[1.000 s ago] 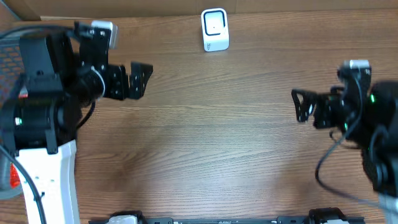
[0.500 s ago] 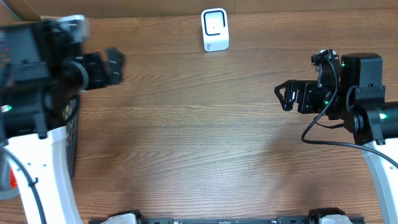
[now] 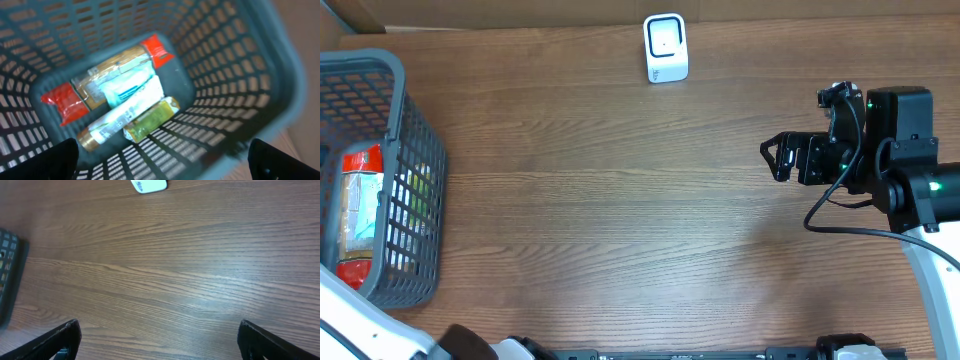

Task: Scan the item barcode
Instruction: 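Raise the left arm over the basket and the right arm forward, then reach into the basket and grasp the white lotion tube with left gripper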

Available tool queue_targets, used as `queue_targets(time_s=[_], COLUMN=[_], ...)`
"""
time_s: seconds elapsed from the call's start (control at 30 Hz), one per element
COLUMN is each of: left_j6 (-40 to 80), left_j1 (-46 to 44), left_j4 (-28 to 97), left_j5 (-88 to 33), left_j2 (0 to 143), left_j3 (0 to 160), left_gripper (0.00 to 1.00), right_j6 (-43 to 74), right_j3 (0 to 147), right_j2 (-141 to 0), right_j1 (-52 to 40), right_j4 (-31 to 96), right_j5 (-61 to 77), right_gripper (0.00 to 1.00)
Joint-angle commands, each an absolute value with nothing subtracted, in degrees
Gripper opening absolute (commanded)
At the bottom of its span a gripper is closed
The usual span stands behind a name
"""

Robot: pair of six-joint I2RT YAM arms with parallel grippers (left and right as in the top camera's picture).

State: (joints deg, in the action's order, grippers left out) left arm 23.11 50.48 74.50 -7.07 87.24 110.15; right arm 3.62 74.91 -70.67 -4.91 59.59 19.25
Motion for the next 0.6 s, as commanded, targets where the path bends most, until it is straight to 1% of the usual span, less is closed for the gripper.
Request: queue_targets(time_s=[0.0,0.13,0.27,0.33,0.5,0.57], left_j6=[25.8,25.8,24.7,23.0,17.4,15.5], left_j1=[51.5,51.5,51.5,51.5,51.5,51.5], left_j4=[73.2,70.4,64.9,59.5,50.0,47.2], left_j5=[-7.7,-3.8,-3.9,-3.9,-3.8,-2.5], left_j2=[90.7,92.9,93.4,93.4,93.4,93.4], left_j3=[106.1,100.3,92.2,85.6,76.1,73.0], left_gripper=[0.97,0.95,0.94,0.94,0.95,0.92], right_j6=[2.9,2.9,2.9,2.9,2.9,2.9], right_j3=[76.2,76.2,76.2,76.2,76.2,76.2], right_j2=[-70.5,-70.5,-70.9,-71.3,-72.2,-72.3], right_j1=[-5.1,-5.1,-5.1,-5.1,-5.1,-5.1], right_j4=[59.3,59.3,59.3,59.4,59.5,59.5], right_j5=[19.4,19.4,19.4,19.4,19.4,19.4], right_gripper=[1.00,1.00,1.00,1.00,1.00,1.00])
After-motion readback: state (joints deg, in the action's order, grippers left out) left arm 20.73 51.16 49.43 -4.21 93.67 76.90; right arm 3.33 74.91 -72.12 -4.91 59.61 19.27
